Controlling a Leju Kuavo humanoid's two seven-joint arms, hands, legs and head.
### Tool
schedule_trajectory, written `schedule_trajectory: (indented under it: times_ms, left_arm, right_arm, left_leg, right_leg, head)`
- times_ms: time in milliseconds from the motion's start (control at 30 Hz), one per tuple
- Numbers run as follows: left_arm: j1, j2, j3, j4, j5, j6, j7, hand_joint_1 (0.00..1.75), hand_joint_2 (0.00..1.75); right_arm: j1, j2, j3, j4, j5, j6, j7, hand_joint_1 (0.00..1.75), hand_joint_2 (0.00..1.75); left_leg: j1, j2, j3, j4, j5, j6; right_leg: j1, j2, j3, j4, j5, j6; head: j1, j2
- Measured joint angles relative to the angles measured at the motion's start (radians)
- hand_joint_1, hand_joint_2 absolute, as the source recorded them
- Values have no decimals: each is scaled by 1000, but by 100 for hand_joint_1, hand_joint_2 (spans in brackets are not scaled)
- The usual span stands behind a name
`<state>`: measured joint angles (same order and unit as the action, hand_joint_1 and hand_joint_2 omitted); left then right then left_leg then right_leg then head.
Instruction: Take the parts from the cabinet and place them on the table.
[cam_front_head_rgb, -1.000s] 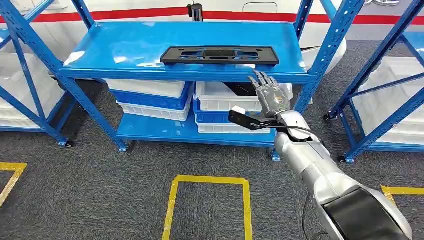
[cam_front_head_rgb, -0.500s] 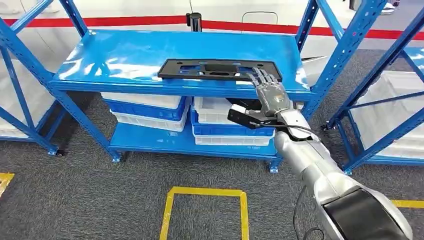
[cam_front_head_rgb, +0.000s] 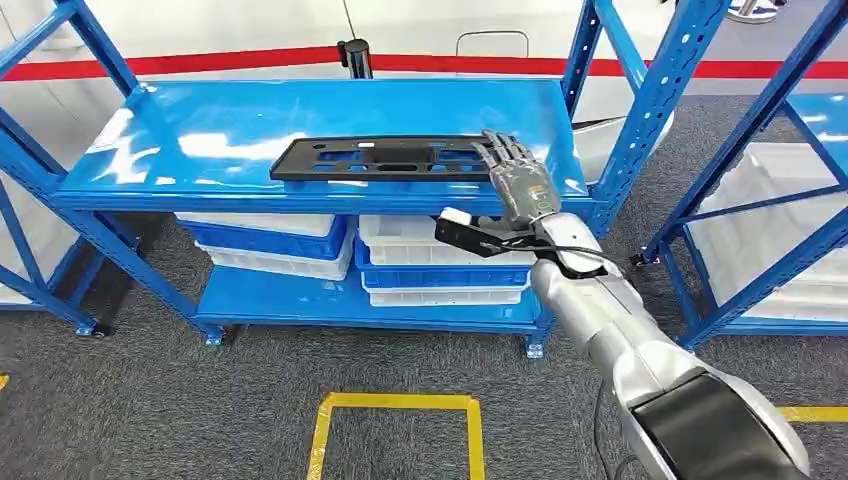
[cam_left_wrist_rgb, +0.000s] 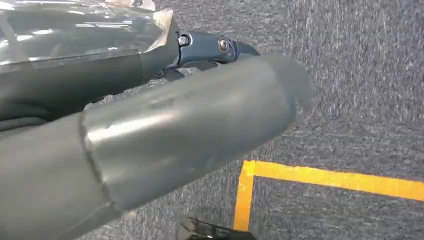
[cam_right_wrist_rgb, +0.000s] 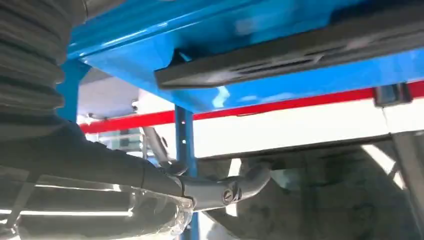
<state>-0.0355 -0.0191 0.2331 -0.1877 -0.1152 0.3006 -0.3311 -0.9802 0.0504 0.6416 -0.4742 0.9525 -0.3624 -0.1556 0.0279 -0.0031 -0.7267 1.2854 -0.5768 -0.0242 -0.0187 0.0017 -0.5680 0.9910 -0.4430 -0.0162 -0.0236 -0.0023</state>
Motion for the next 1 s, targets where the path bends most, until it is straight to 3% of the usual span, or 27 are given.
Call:
schedule_trajectory:
  times_ms: [33, 100, 133, 200, 267, 300, 333, 367, 433, 467, 500, 533, 600, 633, 667, 700, 733, 767, 1000]
  left_arm:
    - [0, 0, 0, 0, 0, -2, -7, 0, 0]
    - [0, 0, 0, 0, 0, -5, -22, 0, 0]
    - [-1, 0, 0, 0, 0, -5, -25, 0, 0]
    - [-5, 0, 0, 0, 0, -5, -30, 0, 0]
    - [-4, 0, 0, 0, -1, -4, -30, 0, 0]
    - [-4, 0, 0, 0, -1, -4, -30, 0, 0]
    - [-4, -2, 0, 0, -3, -4, -29, 0, 0]
    - [-5, -5, 0, 0, -5, -4, -28, 0, 0]
    - [-7, -6, 0, 0, -9, -4, -27, 0, 0]
    - [-8, -6, 0, 0, -9, -4, -26, 0, 0]
    - [-8, -7, 0, 0, -10, -5, -26, 0, 0]
    - [-7, -9, 0, 0, -10, -6, -26, 0, 0]
    - [-6, -12, 0, 0, -11, -7, -26, 0, 0]
    - [-7, -13, 0, 0, -11, -8, -26, 0, 0]
    - [-9, -14, 0, 0, -11, -9, -26, 0, 0]
    - [-8, -14, 0, 0, -11, -10, -27, 0, 0]
    - [-8, -13, 0, 0, -10, -14, -27, 0, 0]
    - [-8, -14, 1, 0, -9, -16, -27, 0, 0]
    - [-8, -15, 1, 0, -12, -12, -8, 0, 0]
  right_arm:
    - [0, 6, 1, -1, 2, 0, 0, 0, 175]
    - [-1, 20, 3, -9, 10, 2, 0, 0, 175]
    - [-2, 29, 5, -15, 11, 2, -1, 0, 175]
    - [-2, 42, 7, -25, 12, 5, -2, 0, 175]
    - [-1, 58, 10, -40, 17, 6, -2, 0, 175]
    - [-2, 66, 11, -48, 20, 6, -1, 0, 175]
    - [-1, 69, 13, -53, 23, 6, -1, 0, 175]
    - [-3, 77, 17, -56, 30, 7, 2, 0, 175]
    - [3, 88, 27, -60, 40, 19, 14, 0, 175]
    - [9, 94, 33, -60, 46, 22, 20, 0, 175]
    - [15, 98, 38, -60, 50, 22, 25, 0, 175]
    - [19, 103, 41, -60, 53, 24, 32, 0, 175]
    - [17, 116, 45, -60, 56, 26, 42, 0, 175]
    - [15, 123, 47, -60, 60, 27, 48, 0, 175]
    - [13, 128, 50, -60, 64, 32, 52, 0, 175]
    - [14, 135, 54, -59, 68, 33, 55, 0, 175]
    - [16, 140, 57, -58, 71, 34, 57, 0, 175]
    - [15, 144, 59, -54, 72, 37, 60, 0, 175]
    - [14, 165, 76, -20, 90, 55, 81, 0, 175]
  left_leg:
    - [0, 0, 3, -40, 37, 3]
    - [-1, 0, 62, -206, 150, 15]
    - [-3, 2, 93, -282, 193, 24]
    - [-13, 3, 93, -291, 155, 30]
    - [-20, -1, 96, -291, 172, 42]
    - [-18, -1, 105, -302, 185, 50]
    - [-12, 2, 115, -313, 193, 52]
    - [-11, 3, 117, -315, 191, 57]
    - [-13, 2, 117, -314, 190, 62]
    - [-14, 0, 117, -314, 188, 63]
    - [-14, -2, 117, -313, 188, 63]
    - [-14, -5, 118, -313, 186, 62]
    - [-14, -7, 119, -307, 181, 55]
    - [-14, -7, 118, -303, 177, 51]
    - [-25, -9, 115, -293, 171, 43]
    - [-23, -9, 115, -293, 166, 38]
    - [-24, -9, 115, -290, 164, 39]
    - [-21, -10, 114, -290, 164, 55]
    - [-18, -7, 121, -298, 165, 52]
  right_leg:
    - [1, 1, 6, 0, -4, 0]
    - [3, 4, 18, 0, -12, 2]
    - [4, 4, 22, -1, -16, 4]
    - [9, 9, 23, -2, -23, 16]
    - [6, 9, 25, -5, -29, 27]
    - [16, 8, 26, -6, -31, 36]
    - [11, 5, 16, 25, -43, 36]
    - [13, 5, -10, 75, -71, 30]
    - [10, 5, -99, 241, -140, 20]
    - [9, 5, -134, 304, -157, 23]
    - [9, 5, -149, 325, -155, 29]
    - [9, 5, -142, 298, -137, 38]
    - [8, 5, -68, 124, -58, 56]
    - [8, 4, -28, 37, -27, 58]
    - [12, 5, -14, 6, -14, 49]
    - [10, 5, -14, 7, -9, 36]
    - [4, 5, -11, 5, -7, 34]
    - [5, 5, -10, 5, -5, 32]
    - [11, 8, -10, 6, -8, 28]
  head:
    - [-1, 0]
    - [-1, 0]
    - [0, 0]
    - [0, 0]
    - [0, 0]
    - [0, 0]
    - [0, 0]
    - [3, 0]
    - [2, 0]
    - [2, 0]
    - [3, 0]
    - [2, 0]
    - [2, 0]
    - [3, 0]
    - [2, 0]
    - [-1, 0]
    - [-3, 0]
    - [-1, 0]
    - [-2, 0]
